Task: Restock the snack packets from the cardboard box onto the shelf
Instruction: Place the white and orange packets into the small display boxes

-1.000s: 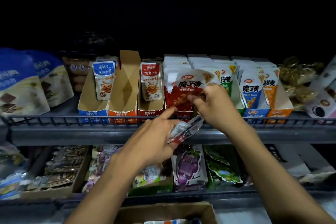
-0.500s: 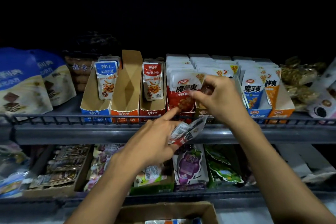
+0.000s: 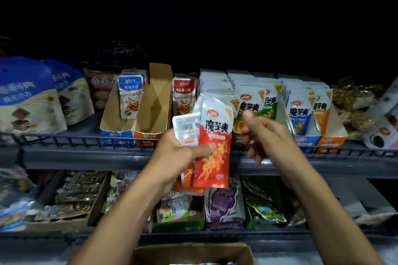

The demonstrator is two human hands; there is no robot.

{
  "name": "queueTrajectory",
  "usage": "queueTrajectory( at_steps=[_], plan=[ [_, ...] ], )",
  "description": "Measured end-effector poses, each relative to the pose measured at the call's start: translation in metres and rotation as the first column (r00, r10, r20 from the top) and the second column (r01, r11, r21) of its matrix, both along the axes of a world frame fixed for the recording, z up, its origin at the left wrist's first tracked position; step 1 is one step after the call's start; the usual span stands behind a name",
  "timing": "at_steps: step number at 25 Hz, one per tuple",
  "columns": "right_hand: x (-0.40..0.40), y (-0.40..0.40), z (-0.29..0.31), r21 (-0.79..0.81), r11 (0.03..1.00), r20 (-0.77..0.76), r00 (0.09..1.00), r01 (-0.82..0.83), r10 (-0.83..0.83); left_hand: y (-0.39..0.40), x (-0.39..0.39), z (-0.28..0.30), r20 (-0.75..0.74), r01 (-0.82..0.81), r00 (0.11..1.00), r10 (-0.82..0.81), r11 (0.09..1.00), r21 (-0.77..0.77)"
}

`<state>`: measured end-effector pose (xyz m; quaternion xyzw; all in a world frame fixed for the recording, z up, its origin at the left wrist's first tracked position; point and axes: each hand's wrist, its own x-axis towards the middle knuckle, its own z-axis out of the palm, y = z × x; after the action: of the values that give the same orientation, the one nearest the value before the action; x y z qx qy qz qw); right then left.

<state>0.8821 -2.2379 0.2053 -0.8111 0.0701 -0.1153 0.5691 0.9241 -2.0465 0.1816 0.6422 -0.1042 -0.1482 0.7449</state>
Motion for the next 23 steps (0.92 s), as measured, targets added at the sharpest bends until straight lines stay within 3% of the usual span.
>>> queueTrajectory(
  at_steps=[2, 4, 7, 9, 11, 12, 13, 15, 16, 18, 23],
  plan=[
    [-0.007, 0.009, -0.004, 0.126, 0.977, -0.138, 0.973, -0.169, 0.186, -0.008, -0.007, 0.001, -0.074, -0.052, 0.996, 0.041, 0.986, -0.159],
    [-0.006, 0.020, -0.010, 0.237, 0.943, -0.107, 0.959, -0.232, 0.263, -0.011, -0.012, 0.002, -0.134, -0.064, 0.990, 0.031, 0.966, -0.251],
    [-0.004, 0.025, -0.012, 0.420, 0.892, -0.022, 0.981, -0.168, 0.195, -0.007, -0.014, 0.004, -0.179, -0.024, 0.983, -0.036, 0.947, -0.321],
    [-0.004, 0.020, -0.009, 0.421, 0.901, -0.021, 0.991, -0.108, 0.129, -0.001, -0.012, 0.004, -0.172, 0.000, 0.984, -0.054, 0.954, -0.300],
    [0.000, 0.006, -0.005, 0.296, 0.954, 0.028, 0.998, 0.053, -0.064, 0.005, -0.008, 0.003, -0.138, 0.013, 0.990, -0.035, 0.988, -0.157],
    [0.003, -0.003, -0.001, 0.294, 0.949, 0.100, 0.984, 0.110, -0.145, 0.009, -0.005, 0.001, -0.013, 0.021, 1.000, -0.021, 0.998, 0.053],
    [0.006, -0.010, 0.001, 0.317, 0.942, 0.167, 0.970, 0.114, -0.174, 0.014, -0.003, -0.001, 0.155, 0.026, 0.985, -0.080, 0.945, 0.326],
    [0.015, -0.017, 0.001, 0.296, 0.954, 0.211, 0.970, 0.054, -0.121, 0.015, -0.002, -0.008, 0.342, 0.000, 0.877, -0.338, 0.711, 0.703],
    [0.019, -0.017, -0.003, 0.270, 0.963, 0.203, 0.976, 0.018, -0.075, 0.011, -0.004, -0.011, 0.377, -0.035, 0.822, -0.427, 0.623, 0.781],
    [0.030, -0.011, -0.014, 0.240, 0.970, 0.207, 0.978, -0.039, -0.011, 0.003, -0.007, -0.014, 0.432, -0.122, 0.754, -0.495, 0.541, 0.832],
    [0.042, -0.005, -0.023, 0.169, 0.978, 0.281, 0.957, -0.123, 0.072, -0.002, -0.004, -0.018, 0.476, -0.205, 0.738, -0.479, 0.512, 0.834]
  ],
)
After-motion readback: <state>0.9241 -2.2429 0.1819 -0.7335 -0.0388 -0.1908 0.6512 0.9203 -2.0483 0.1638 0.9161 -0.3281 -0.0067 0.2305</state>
